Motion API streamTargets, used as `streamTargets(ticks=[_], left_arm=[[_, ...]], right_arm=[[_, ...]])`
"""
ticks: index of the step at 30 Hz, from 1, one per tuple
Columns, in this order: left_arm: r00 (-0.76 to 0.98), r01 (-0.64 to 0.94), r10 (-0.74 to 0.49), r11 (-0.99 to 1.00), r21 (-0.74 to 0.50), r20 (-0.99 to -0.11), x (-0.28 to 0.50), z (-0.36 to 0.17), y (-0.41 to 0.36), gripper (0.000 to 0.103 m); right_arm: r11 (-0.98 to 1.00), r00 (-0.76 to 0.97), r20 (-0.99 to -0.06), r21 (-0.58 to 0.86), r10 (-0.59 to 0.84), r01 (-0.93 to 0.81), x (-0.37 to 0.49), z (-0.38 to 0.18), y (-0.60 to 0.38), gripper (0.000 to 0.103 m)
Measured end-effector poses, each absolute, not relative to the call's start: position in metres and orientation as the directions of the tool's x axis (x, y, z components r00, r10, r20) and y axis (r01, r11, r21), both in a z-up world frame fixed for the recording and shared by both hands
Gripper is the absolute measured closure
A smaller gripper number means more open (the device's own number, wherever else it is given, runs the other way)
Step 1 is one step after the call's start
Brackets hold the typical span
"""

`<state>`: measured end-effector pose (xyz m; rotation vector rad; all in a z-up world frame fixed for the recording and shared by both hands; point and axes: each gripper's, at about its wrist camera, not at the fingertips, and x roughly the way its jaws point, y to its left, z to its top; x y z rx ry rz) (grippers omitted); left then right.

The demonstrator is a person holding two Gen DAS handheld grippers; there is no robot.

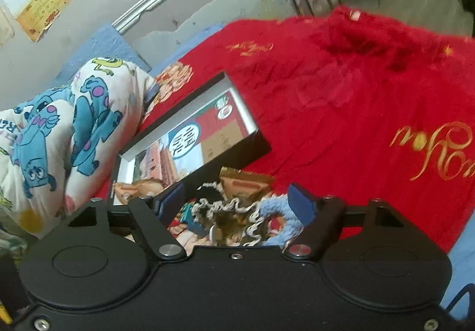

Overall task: Organize objects
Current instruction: 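Withdraw both open grippers from the box back toward the pile, then close the left gripper on the cream rope knot while the right gripper grasps a white lace scrunchie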

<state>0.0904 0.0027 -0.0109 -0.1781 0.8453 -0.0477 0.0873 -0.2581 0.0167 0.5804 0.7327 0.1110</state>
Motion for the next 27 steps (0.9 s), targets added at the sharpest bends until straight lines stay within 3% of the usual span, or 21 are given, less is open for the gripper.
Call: streamTargets(ticks=[8, 16, 19, 20, 21, 27], left_arm=[[0.628, -0.048, -0.124, 0.979, -0.197, -0.768, 0.092, -0.018, 0.002, 0.018], [0.585, -0.058, -0.151, 0.972, -0.228, -0.796, 0.095, -0.026, 0.001, 0.036], [0.586, -0.055, -0.13, 0.978, -0.2, -0.8, 0.096, -0.027, -0.001, 0.049], [0.588, -0.06, -0.13, 0.977, -0.203, -0.799, 0.096, -0.027, 0.0, 0.063], [0.587, -0.062, -0.13, 0.977, -0.204, -0.799, 0.096, -0.027, 0.0, 0.068], [0.585, -0.056, -0.123, 0.98, -0.192, -0.801, 0.096, -0.027, 0.0, 0.074]], right_arm=[[0.826, 0.691, -0.636, 0.555, 0.343, 0.1, 0.097, 0.001, -0.253, 0.046], [0.842, 0.683, -0.651, 0.531, 0.332, 0.097, 0.098, 0.001, -0.245, 0.051], [0.858, 0.681, -0.664, 0.504, 0.31, 0.101, 0.099, 0.0, -0.242, 0.051], [0.865, 0.677, -0.672, 0.491, 0.302, 0.101, 0.1, 0.0, -0.241, 0.051], [0.872, 0.672, -0.679, 0.479, 0.296, 0.101, 0.101, -0.001, -0.239, 0.051], [0.89, 0.663, -0.695, 0.447, 0.279, 0.094, 0.103, -0.003, -0.233, 0.052]])
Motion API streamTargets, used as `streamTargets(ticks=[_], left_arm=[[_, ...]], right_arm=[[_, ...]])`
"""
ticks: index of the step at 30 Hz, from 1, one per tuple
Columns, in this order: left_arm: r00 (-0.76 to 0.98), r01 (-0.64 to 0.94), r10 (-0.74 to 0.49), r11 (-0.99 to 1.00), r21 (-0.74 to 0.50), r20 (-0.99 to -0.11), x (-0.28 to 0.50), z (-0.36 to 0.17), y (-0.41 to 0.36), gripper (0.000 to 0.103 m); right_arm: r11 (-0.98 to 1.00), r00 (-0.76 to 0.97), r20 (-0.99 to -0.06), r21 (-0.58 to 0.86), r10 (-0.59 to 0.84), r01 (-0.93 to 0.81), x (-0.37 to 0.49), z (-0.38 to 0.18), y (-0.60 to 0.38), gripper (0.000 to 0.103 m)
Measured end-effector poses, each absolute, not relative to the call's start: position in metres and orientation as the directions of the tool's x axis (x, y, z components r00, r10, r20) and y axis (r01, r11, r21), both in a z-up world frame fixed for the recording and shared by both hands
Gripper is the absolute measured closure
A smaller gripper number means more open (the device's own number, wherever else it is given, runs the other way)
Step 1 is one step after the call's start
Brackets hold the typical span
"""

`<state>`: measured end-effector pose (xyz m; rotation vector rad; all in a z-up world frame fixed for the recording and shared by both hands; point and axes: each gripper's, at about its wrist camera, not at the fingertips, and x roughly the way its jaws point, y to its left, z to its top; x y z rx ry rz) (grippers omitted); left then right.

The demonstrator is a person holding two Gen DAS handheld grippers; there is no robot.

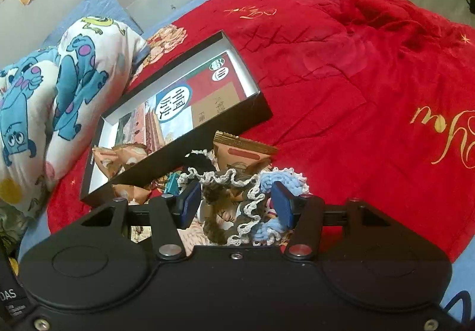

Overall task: Organize objects
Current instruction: 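Close the left gripper on the cream rope knot while the right gripper grasps a white lace scrunchie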

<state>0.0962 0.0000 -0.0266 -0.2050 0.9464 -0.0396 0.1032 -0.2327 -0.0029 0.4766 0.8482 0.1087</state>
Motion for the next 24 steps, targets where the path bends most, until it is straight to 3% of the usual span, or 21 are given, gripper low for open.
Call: streamTargets(ticks=[4, 8, 14, 19, 24], left_arm=[[0.575, -0.075, -0.134, 0.974, -0.216, -0.807, 0.098, -0.026, 0.004, 0.074], [0.581, -0.066, -0.138, 0.974, -0.216, -0.802, 0.098, -0.026, 0.004, 0.079], [0.588, -0.069, -0.115, 0.979, -0.191, -0.801, 0.094, -0.023, 0.001, 0.081], [0.609, -0.082, -0.085, 0.982, -0.169, -0.789, 0.088, -0.019, 0.002, 0.082], [0.625, -0.077, -0.076, 0.984, -0.159, -0.777, 0.086, -0.019, 0.001, 0.082]], right_arm=[[0.894, 0.645, -0.717, 0.434, 0.265, 0.115, 0.108, -0.011, -0.231, 0.061], [0.894, 0.622, -0.744, 0.421, 0.243, 0.155, 0.114, -0.02, -0.226, 0.084], [0.892, 0.662, -0.721, 0.417, 0.206, 0.176, 0.103, -0.017, -0.218, 0.09], [0.853, 0.687, -0.673, 0.5, 0.274, 0.15, 0.093, -0.008, -0.22, 0.09], [0.847, 0.67, -0.684, 0.509, 0.289, 0.153, 0.088, -0.006, -0.217, 0.091]])
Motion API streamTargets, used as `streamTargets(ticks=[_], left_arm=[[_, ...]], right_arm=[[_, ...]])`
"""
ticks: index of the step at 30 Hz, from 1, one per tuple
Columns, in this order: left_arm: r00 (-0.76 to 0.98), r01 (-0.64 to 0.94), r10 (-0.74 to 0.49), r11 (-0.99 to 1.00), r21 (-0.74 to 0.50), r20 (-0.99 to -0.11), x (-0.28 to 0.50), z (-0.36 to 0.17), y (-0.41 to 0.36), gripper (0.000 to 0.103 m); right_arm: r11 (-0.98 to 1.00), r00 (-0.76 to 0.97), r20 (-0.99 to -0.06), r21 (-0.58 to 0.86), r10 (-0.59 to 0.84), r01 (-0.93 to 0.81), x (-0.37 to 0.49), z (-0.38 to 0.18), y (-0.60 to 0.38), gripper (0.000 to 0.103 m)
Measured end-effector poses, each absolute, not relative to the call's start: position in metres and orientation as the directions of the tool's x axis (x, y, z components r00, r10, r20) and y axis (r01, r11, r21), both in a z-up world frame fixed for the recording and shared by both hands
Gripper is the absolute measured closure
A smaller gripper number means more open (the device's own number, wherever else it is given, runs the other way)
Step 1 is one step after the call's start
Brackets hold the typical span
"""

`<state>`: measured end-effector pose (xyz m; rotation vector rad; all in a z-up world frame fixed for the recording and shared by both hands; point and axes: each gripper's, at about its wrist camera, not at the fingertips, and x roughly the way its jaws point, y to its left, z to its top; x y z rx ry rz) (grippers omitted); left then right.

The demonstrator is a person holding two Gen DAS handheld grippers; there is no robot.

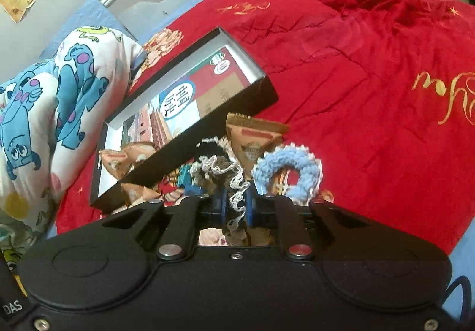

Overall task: Organize objects
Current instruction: 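Close the left gripper on the cream rope knot while the right gripper grasps a white lace scrunchie, then lift the rope knot with the left gripper while the right gripper lifts the lace scrunchie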

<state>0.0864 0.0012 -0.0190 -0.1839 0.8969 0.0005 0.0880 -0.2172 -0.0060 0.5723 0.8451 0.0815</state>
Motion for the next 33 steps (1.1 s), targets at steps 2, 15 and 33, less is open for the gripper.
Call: streamTargets(ticks=[2, 15, 33], left_arm=[[0.631, -0.07, -0.081, 0.985, -0.161, -0.771, 0.086, -0.018, -0.001, 0.082], [0.696, -0.004, -0.198, 0.96, -0.279, -0.69, 0.076, -0.002, -0.003, 0.082], [0.783, 0.031, -0.242, 0.935, -0.353, -0.573, 0.065, 0.021, 0.007, 0.081]], right_arm=[[0.847, 0.671, -0.68, 0.511, 0.294, 0.147, 0.086, -0.004, -0.216, 0.091], [0.817, 0.691, -0.628, 0.569, 0.358, 0.094, 0.081, 0.008, -0.215, 0.091], [0.8, 0.744, -0.505, 0.597, 0.437, -0.064, 0.074, 0.038, -0.204, 0.09]])
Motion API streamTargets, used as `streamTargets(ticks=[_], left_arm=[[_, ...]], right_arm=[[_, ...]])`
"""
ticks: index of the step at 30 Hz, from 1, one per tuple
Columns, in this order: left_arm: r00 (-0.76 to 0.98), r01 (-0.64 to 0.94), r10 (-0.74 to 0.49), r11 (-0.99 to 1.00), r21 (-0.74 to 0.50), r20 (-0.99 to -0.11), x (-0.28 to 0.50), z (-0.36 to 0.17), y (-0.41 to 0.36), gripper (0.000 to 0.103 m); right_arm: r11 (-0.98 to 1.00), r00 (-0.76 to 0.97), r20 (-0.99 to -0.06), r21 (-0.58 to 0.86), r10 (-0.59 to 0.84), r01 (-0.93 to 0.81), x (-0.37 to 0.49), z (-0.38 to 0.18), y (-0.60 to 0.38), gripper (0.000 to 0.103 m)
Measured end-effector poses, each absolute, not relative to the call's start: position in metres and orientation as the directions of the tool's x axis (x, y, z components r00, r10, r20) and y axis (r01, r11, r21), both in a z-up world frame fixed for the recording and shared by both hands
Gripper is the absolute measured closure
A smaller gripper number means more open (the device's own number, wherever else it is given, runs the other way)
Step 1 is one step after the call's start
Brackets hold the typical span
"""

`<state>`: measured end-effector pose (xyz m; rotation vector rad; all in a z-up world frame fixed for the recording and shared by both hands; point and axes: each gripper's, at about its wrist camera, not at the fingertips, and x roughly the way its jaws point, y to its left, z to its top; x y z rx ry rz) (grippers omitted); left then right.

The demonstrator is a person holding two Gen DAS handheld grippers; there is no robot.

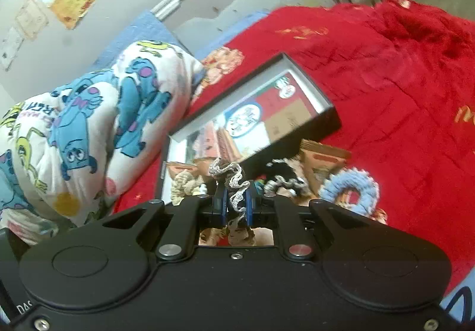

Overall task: Organize objects
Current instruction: 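Lift the rope knot with the left gripper while the right gripper lifts the lace scrunchie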

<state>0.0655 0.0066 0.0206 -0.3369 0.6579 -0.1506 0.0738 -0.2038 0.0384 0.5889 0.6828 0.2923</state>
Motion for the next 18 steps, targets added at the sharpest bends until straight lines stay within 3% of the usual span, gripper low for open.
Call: streamTargets(ticks=[18], left_arm=[[0.837, 0.016, -0.19, 0.946, -0.325, -0.512, 0.07, 0.041, 0.018, 0.081]], right_arm=[[0.787, 0.778, -0.411, 0.594, 0.475, -0.168, 0.073, 0.062, -0.206, 0.091]])
